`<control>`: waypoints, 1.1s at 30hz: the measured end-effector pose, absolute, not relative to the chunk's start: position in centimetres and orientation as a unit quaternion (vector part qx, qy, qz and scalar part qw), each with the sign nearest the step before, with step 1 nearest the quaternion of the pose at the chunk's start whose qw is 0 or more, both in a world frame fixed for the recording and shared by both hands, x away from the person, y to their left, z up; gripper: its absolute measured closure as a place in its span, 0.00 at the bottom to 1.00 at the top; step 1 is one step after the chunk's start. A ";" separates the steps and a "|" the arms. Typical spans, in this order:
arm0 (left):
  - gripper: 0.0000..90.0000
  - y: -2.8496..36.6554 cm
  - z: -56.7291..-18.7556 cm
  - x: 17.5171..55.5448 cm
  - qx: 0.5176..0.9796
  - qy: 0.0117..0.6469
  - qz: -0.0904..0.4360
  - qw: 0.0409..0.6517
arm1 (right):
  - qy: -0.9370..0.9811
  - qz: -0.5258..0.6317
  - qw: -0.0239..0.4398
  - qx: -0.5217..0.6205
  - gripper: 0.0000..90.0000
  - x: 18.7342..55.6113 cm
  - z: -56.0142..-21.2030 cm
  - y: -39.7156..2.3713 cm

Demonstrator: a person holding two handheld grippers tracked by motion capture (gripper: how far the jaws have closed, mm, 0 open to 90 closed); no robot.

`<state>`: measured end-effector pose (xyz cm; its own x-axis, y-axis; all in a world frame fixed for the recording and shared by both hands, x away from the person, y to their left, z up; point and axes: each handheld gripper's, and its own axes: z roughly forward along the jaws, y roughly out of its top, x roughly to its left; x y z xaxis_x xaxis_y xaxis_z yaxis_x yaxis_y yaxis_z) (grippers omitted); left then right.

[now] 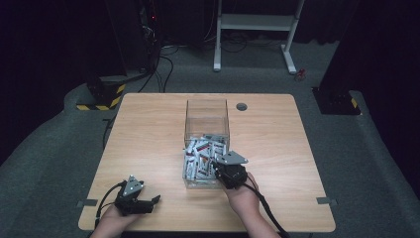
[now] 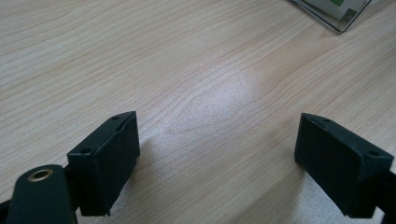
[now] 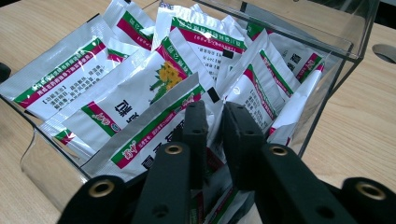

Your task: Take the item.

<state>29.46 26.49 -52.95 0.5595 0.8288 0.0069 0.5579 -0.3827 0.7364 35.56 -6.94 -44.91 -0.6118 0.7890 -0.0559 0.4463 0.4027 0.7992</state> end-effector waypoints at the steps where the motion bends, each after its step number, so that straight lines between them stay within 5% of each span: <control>1: 0.16 26.5 -53.0 29.5 0.809 0.428 0.191 0.354 | 0.807 0.391 0.220 0.383 0.91 35.5 -44.9 -6.9; 33: 0.16 26.5 -52.9 29.5 0.809 0.428 0.191 0.354 | 0.764 0.467 0.234 0.378 1.00 34.1 -44.3 -8.7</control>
<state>29.46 26.52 -52.95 0.5609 0.8279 0.0069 0.5572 -0.3836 0.7365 34.09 -8.66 -44.26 -0.6040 0.7970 -0.0044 0.3592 0.2771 0.8912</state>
